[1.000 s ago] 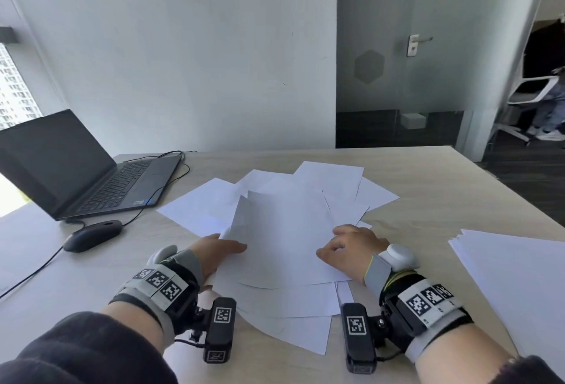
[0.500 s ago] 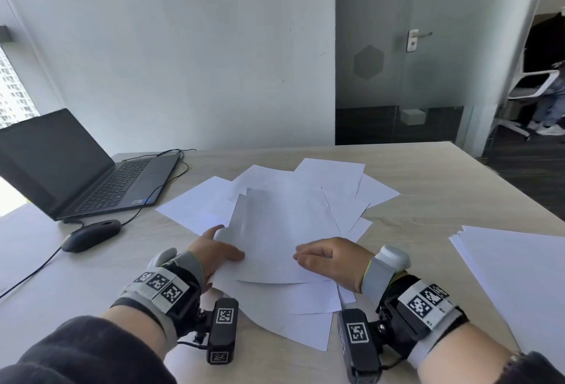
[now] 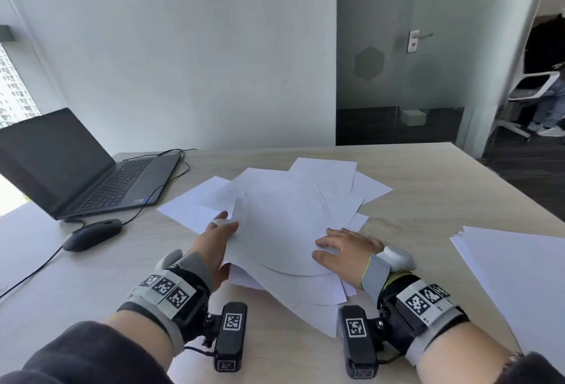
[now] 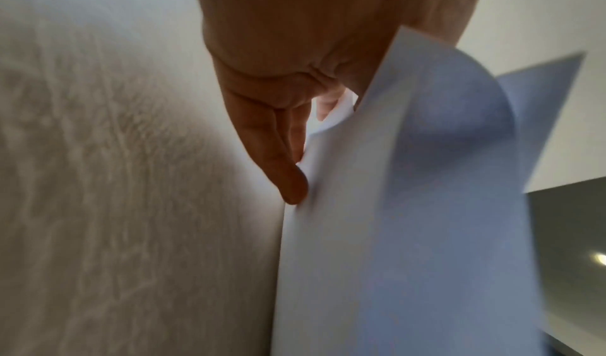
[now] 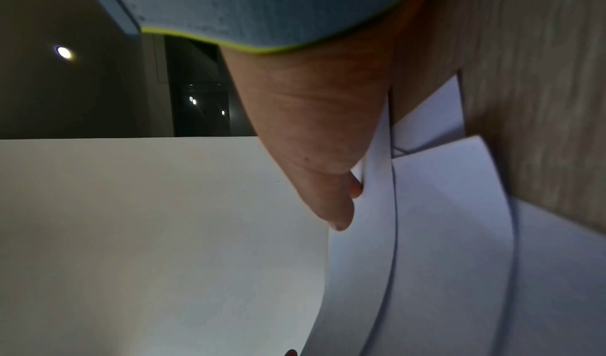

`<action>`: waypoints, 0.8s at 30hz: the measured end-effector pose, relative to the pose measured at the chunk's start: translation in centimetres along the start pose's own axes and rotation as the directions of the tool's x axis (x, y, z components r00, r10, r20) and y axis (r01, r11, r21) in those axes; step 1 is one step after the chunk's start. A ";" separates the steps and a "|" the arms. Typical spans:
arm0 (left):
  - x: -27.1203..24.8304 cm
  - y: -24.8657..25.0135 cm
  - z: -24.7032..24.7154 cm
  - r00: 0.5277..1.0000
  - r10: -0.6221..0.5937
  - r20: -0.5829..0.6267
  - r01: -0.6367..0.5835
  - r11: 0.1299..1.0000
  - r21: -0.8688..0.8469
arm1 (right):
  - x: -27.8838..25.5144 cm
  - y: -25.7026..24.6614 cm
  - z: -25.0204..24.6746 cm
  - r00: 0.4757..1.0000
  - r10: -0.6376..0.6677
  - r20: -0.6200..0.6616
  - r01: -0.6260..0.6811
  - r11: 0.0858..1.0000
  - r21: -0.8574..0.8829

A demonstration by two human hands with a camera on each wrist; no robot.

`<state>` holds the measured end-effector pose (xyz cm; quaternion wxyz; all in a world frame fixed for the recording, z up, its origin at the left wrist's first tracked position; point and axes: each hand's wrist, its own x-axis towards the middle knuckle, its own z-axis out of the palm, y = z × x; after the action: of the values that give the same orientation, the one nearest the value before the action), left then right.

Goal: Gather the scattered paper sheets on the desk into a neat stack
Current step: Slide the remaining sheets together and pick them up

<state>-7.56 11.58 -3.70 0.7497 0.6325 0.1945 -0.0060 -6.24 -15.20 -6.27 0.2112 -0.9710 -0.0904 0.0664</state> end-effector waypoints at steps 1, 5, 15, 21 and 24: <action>-0.3 0.3 0.1 0.999 0.033 -0.003 -0.033 0.999 0.021 | 0.0 0.0 0.0 1.000 0.000 -0.002 0.000 1.000 0.003; 0.0 0.8 -0.4 0.997 0.056 -0.060 -0.056 0.998 0.017 | 0.1 0.2 0.0 1.000 -0.008 -0.014 0.008 1.000 0.014; -0.4 0.4 -2.5 0.988 -0.154 -0.008 0.153 0.970 0.191 | -0.7 0.0 -1.0 0.998 0.011 -0.064 -0.008 0.999 0.053; -1.0 0.3 -1.9 0.966 -0.249 0.074 0.218 0.933 0.285 | -0.6 0.3 -0.9 0.998 0.022 -0.052 -0.014 0.986 0.163; -1.2 0.2 -1.7 0.960 -0.256 0.111 0.212 0.927 0.310 | -0.6 0.1 -0.7 0.999 -0.003 -0.047 0.011 0.987 0.162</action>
<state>-9.04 12.92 -3.34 0.6533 0.7071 0.2089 -0.1719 -6.67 -15.70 -5.64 0.2917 -0.9516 -0.0830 0.0501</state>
